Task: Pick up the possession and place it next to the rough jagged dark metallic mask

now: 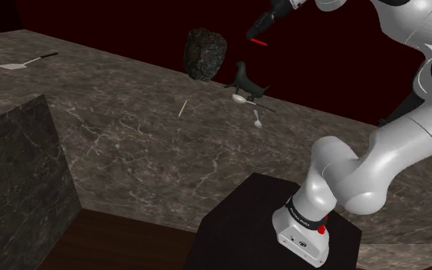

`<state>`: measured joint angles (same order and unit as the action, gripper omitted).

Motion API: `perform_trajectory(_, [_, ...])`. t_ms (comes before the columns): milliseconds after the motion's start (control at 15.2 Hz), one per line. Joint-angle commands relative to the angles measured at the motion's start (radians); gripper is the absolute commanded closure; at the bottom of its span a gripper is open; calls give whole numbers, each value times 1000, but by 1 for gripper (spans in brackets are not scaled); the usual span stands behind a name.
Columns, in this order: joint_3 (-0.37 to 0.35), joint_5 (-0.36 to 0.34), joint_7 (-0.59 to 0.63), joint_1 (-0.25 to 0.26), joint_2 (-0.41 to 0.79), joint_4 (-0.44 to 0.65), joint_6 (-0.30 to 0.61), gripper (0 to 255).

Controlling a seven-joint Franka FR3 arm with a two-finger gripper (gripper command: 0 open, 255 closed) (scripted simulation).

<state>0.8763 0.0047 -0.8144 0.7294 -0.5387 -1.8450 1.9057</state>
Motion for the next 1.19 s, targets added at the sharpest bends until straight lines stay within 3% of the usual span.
perform_trajectory(0, [93,53,-36,80,92,81,6,255])
perform_trajectory(198, [296,175,-108,237,244,210,-8,255])
perform_trajectory(264, [410,241,-145,319,311,259,-22,255])
perform_trajectory(330, [617,332,-193,476,395,313,-47,255])
perform_trajectory(396, [851,293,-165,741,363,362,-45,255])
perform_trajectory(462, [1001,249,-135,927,322,416,-45,255])
perform_trajectory(528, [975,120,-61,990,218,471,-41,255])
perform_trajectory(792, [1132,-109,51,1349,-4,769,-120,255])
perform_trajectory(858, [1161,-144,63,1417,-45,845,-146,255])
perform_trajectory(1122, [1141,-116,45,1351,-19,728,-70,255])
